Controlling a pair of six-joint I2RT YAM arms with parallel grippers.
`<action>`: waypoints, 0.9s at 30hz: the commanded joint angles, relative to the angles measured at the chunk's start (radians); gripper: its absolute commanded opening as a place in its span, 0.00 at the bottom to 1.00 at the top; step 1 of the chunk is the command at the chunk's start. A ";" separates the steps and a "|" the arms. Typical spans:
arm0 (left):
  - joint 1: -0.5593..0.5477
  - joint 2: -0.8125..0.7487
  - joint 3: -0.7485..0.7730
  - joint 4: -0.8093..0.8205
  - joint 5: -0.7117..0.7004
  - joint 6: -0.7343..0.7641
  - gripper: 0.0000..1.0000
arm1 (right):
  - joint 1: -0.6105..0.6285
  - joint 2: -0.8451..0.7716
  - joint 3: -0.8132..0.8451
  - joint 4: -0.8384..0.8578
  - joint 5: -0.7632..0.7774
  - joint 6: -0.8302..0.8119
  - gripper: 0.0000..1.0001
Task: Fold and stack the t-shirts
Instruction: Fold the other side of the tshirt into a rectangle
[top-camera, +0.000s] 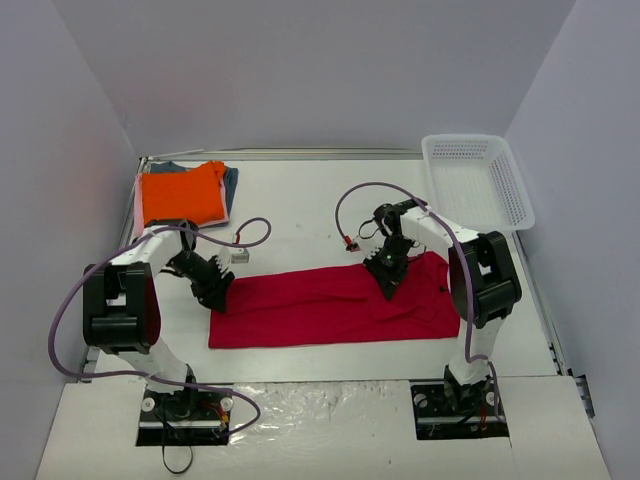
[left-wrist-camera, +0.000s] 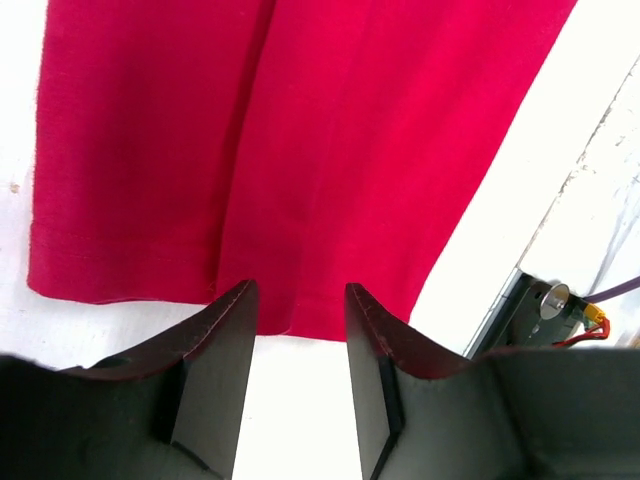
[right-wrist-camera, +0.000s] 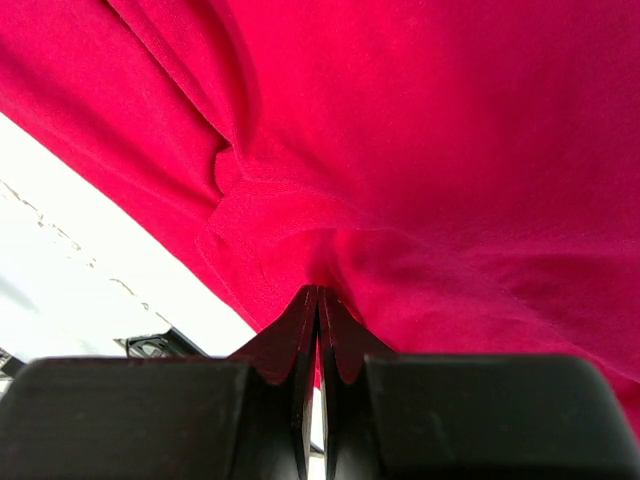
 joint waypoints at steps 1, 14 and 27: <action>0.008 -0.033 0.031 0.001 0.014 0.004 0.39 | -0.001 -0.022 -0.010 -0.039 0.009 0.006 0.00; 0.008 -0.002 0.034 0.074 -0.037 -0.044 0.43 | 0.000 -0.007 -0.013 -0.034 0.015 0.006 0.00; 0.006 0.009 0.037 -0.024 -0.031 0.030 0.21 | 0.000 0.004 -0.013 -0.028 0.026 0.009 0.00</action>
